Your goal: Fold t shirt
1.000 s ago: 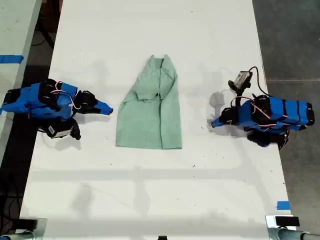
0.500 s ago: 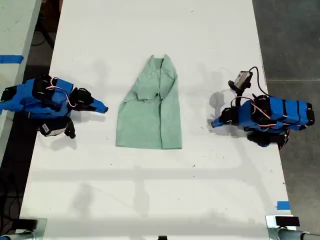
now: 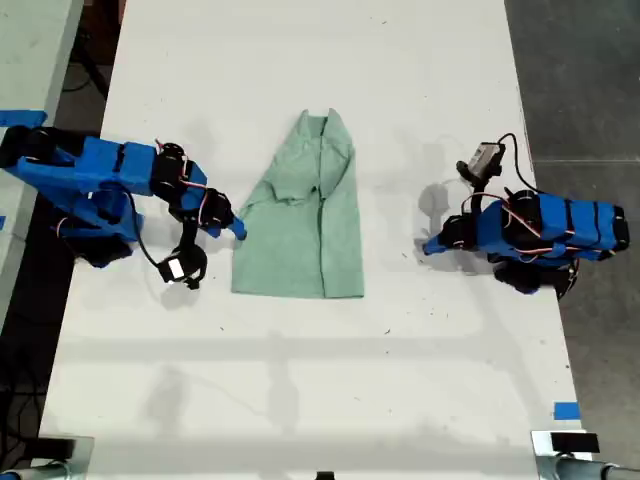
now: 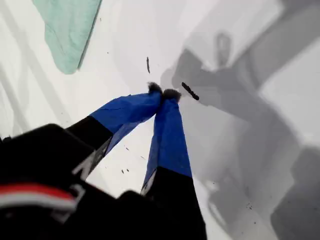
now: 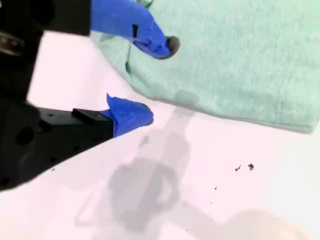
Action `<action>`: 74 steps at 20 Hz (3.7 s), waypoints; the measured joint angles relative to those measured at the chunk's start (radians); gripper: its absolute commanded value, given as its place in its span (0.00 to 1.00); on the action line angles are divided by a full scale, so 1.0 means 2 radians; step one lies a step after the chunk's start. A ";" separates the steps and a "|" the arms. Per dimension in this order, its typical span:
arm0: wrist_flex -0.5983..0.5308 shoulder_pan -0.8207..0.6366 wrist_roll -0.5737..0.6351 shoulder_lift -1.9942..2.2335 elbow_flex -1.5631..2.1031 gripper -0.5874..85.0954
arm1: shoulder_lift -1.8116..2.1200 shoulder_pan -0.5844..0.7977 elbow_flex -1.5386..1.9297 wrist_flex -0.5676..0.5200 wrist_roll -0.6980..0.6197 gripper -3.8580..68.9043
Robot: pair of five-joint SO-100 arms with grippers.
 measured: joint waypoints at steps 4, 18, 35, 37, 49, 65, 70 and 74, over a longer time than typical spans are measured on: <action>-0.063 0.000 0.002 -0.068 0.000 0.23 | 0.000 0.000 0.000 0.000 0.000 0.06; -0.097 -0.003 -0.050 -0.171 -0.012 0.01 | 0.000 0.000 0.000 0.000 0.000 0.06; 0.060 0.014 0.044 -0.443 -0.576 0.13 | 0.000 0.000 0.000 0.000 0.000 0.06; 0.019 0.014 0.055 -0.516 -0.601 0.26 | 0.000 0.000 0.000 0.000 0.000 0.06; 0.144 0.015 0.035 -0.238 -0.535 0.06 | 0.000 0.000 0.000 0.000 0.000 0.06; -0.144 0.029 -0.016 0.727 0.489 0.01 | 0.000 0.000 0.000 0.000 0.000 0.06; -0.136 0.034 -0.012 0.753 0.511 0.01 | 0.000 0.000 0.000 0.000 0.000 0.06; -0.132 0.038 -0.012 0.755 0.511 0.01 | 0.000 0.000 0.000 0.000 0.000 0.06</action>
